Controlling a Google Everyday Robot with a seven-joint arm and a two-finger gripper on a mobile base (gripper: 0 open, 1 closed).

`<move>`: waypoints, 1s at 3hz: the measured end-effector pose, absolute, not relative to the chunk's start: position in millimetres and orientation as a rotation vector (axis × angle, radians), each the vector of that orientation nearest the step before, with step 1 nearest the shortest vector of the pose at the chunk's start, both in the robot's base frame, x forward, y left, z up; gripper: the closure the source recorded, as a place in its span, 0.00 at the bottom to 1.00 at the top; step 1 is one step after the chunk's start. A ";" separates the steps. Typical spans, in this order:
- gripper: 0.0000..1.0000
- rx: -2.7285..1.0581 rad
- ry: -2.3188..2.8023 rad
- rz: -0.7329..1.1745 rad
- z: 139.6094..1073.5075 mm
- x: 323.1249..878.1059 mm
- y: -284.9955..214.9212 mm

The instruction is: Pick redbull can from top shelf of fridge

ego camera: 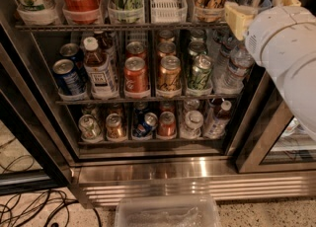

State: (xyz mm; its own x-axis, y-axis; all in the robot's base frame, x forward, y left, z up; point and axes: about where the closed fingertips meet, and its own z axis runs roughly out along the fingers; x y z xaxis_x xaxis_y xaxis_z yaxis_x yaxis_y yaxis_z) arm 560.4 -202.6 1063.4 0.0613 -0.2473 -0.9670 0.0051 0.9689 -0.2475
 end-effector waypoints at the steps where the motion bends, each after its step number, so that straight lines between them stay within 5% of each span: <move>1: 0.37 -0.164 1.488 -0.198 1069.3 569.8 -203.4; 3: 0.36 -0.124 1.480 -0.220 1075.5 592.4 -205.6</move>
Offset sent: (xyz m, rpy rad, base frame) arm 0.0397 0.0008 0.0185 0.0423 -0.0404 -0.0682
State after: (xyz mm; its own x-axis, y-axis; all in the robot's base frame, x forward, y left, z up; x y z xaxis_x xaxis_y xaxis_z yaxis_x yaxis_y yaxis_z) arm 592.4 -205.6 1075.5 0.0757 -0.2222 -0.9721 0.0706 0.9736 -0.2170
